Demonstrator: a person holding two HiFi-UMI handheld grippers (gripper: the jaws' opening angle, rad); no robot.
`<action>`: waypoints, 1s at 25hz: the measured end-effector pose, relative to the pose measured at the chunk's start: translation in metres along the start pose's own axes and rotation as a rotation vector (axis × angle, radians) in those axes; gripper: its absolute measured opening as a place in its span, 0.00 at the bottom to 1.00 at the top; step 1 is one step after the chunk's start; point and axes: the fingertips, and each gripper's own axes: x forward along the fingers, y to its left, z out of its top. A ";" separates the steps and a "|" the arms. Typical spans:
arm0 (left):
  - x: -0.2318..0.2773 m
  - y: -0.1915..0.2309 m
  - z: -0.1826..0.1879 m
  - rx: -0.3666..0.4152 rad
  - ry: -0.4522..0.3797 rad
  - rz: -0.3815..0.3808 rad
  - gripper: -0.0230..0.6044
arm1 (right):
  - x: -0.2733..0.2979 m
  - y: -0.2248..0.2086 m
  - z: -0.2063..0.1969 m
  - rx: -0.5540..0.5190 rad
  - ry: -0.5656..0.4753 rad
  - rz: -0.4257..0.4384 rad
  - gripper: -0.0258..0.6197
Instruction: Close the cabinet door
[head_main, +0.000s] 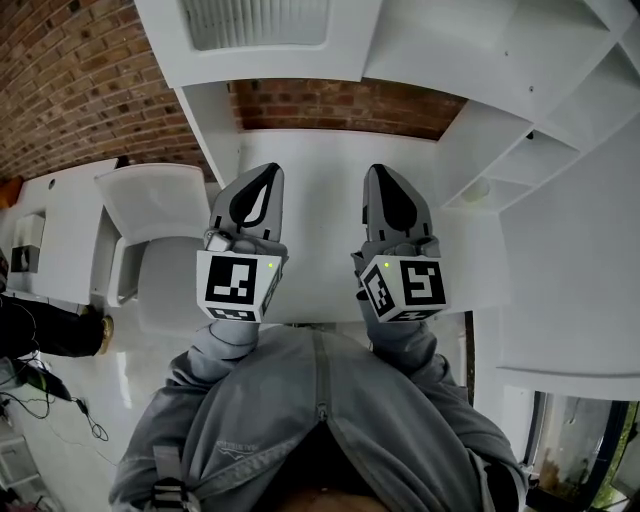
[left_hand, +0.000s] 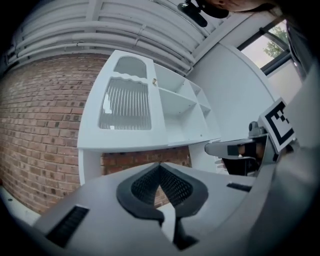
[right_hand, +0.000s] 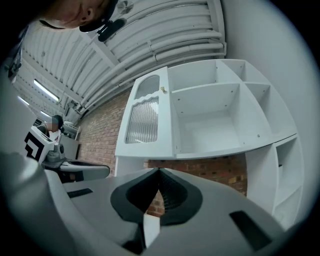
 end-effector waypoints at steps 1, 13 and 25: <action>-0.004 0.000 -0.004 0.000 0.003 0.008 0.04 | -0.003 0.002 -0.004 0.001 0.005 0.001 0.08; -0.030 -0.011 -0.043 -0.043 0.068 0.015 0.04 | -0.027 0.019 -0.040 0.014 0.062 0.021 0.08; -0.027 -0.016 -0.043 -0.030 0.067 0.003 0.04 | -0.026 0.019 -0.045 0.030 0.069 0.032 0.08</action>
